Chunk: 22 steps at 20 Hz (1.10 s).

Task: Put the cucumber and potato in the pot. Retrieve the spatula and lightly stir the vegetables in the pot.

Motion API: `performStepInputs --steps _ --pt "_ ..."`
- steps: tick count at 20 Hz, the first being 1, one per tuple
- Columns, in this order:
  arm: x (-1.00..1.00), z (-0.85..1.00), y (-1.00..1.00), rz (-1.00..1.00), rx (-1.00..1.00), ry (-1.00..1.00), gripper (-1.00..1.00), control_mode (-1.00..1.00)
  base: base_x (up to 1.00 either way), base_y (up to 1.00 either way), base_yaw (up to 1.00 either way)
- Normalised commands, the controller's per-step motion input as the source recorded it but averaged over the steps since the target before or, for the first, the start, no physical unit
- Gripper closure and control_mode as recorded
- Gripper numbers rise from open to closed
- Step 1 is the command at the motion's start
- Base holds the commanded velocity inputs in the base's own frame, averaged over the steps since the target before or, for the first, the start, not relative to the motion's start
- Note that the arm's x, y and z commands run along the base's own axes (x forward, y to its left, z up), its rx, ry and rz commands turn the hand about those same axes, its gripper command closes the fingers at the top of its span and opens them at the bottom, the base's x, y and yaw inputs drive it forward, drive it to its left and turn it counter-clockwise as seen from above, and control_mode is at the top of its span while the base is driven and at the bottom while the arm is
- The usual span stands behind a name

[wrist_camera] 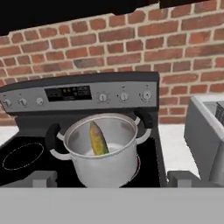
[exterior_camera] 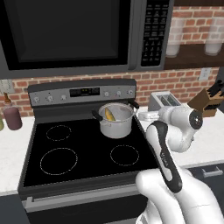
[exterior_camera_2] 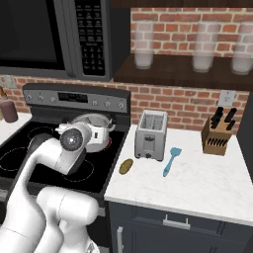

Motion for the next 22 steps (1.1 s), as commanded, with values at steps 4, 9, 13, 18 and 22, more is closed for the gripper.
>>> performStepInputs --steps 4,9,13,18,22 --pt "-0.77 0.62 -0.50 -0.10 0.04 0.24 -1.00 -1.00 0.00 0.00 0.00" --pt "-0.49 0.61 -0.20 -0.17 0.00 0.41 -1.00 -1.00 0.00 0.00 0.00" --pt "-0.85 -0.09 -0.43 -0.11 0.00 0.08 -1.00 -1.00 0.00 0.00 0.00" --pt "-0.66 -0.33 -0.46 -0.10 0.00 0.07 -1.00 -1.00 0.00 0.00 0.00" --pt "-0.05 -0.30 -0.14 -0.05 0.00 0.30 -1.00 -1.00 0.00 0.00 0.00"
